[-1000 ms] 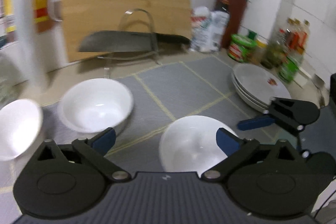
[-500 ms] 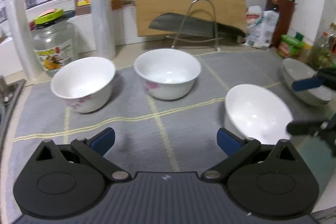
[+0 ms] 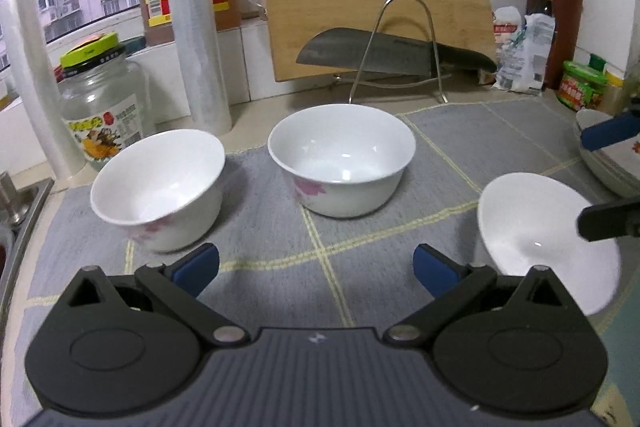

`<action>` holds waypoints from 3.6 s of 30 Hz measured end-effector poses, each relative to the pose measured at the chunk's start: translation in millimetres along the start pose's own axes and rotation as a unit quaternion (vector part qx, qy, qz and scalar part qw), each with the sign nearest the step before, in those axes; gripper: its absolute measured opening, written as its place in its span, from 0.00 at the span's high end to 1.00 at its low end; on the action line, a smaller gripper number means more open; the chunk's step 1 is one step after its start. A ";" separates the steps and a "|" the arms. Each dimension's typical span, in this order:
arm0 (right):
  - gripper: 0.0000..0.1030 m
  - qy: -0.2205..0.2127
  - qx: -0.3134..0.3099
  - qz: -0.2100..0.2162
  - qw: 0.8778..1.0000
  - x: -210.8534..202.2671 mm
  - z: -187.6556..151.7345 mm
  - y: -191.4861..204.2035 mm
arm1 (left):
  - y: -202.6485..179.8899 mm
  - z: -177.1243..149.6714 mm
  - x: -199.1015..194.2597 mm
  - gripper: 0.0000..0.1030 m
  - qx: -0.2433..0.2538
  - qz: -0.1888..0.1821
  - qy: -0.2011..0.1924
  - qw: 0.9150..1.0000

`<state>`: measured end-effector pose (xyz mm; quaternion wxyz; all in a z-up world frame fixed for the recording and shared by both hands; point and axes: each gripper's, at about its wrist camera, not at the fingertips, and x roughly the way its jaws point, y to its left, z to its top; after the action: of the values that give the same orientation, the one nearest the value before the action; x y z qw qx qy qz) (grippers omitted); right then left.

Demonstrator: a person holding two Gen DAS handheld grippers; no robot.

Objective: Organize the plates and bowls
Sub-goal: 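Move the right tool to the rim of a flower-decal white bowl, then close the right tool on the flower-decal bowl rim, then lift the flower-decal bowl and carry it over the placed bowl with the right tool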

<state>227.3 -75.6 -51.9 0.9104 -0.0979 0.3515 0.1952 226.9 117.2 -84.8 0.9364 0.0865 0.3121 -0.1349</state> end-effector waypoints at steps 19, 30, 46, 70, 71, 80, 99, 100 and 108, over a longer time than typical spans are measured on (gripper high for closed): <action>0.00 0.004 -0.025 0.008 1.000 28.0 34.9 -2.9 | 11.9 2.6 44.6 0.00 -0.004 -0.030 0.037 0.999; 0.00 0.010 -0.054 0.039 0.998 47.2 55.7 1.2 | 12.4 2.1 42.3 0.01 0.008 -0.040 0.021 0.999; 0.00 0.029 -0.060 0.104 0.992 97.7 94.5 -11.4 | 10.9 17.1 41.4 0.01 0.006 -0.066 -0.032 0.997; 0.24 0.067 -0.043 0.138 0.987 148.2 110.9 -11.9 | 8.6 28.8 48.5 0.14 0.006 -0.088 -0.048 0.995; 0.24 0.066 -0.042 0.138 0.987 148.8 111.1 -12.2 | 8.3 28.6 48.3 0.14 0.006 -0.087 -0.048 0.995; 0.26 0.070 -0.043 0.141 0.987 152.4 113.2 -10.1 | 9.1 28.9 47.2 0.14 0.005 -0.088 -0.046 0.995; 0.26 0.055 -0.042 0.144 0.987 136.6 115.0 -8.2 | 9.9 40.3 38.4 0.14 0.007 -0.088 -0.024 0.996; 0.26 0.053 -0.042 0.145 0.987 133.2 114.7 -7.9 | 9.1 41.2 36.3 0.14 0.008 -0.088 -0.023 0.996; 0.26 0.032 -0.051 0.148 0.987 98.6 112.2 -1.6 | -1.5 47.3 6.1 0.14 0.009 -0.080 -0.027 0.996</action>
<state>362.2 -13.4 -36.3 0.8536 -0.0974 0.3804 0.3424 257.7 102.9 -51.2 0.9299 0.0657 0.2917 -0.2142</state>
